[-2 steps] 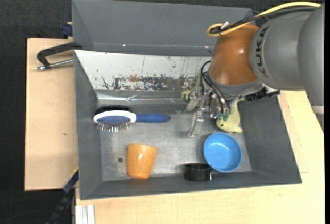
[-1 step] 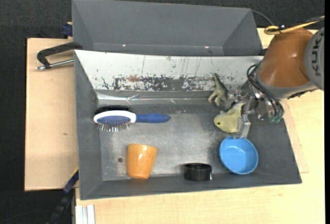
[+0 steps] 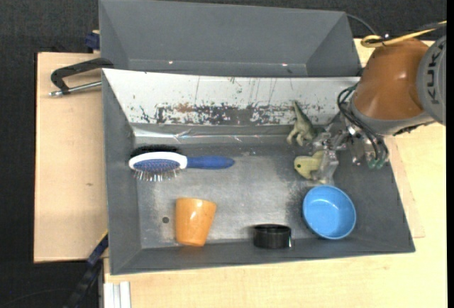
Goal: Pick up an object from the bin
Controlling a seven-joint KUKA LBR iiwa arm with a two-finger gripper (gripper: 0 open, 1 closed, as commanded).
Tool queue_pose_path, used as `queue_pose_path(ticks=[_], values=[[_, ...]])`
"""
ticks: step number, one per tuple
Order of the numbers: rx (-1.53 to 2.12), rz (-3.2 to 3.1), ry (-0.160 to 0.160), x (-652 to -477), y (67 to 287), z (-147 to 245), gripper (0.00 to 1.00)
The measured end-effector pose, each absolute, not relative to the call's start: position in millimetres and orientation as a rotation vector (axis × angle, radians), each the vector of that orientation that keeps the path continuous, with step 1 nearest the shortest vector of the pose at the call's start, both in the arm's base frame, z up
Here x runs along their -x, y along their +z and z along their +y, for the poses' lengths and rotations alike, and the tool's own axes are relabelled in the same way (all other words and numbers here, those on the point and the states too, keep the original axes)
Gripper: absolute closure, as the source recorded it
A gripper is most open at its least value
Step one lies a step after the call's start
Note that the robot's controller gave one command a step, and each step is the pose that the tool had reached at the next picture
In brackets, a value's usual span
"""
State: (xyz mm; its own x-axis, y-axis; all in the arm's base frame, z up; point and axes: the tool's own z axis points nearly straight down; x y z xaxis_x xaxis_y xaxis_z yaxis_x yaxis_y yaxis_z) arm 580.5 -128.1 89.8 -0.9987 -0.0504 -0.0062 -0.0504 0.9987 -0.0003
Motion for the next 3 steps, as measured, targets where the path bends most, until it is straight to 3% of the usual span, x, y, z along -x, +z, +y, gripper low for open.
queue_pose_path(ticks=[1,2,3], values=[[0.024,3.125,-0.003,-577.5,213,-113,1.00],[0.059,3.141,0.005,-588.8,70,-139,1.00],[0.137,3.122,-0.002,-596.6,222,-87,1.00]])
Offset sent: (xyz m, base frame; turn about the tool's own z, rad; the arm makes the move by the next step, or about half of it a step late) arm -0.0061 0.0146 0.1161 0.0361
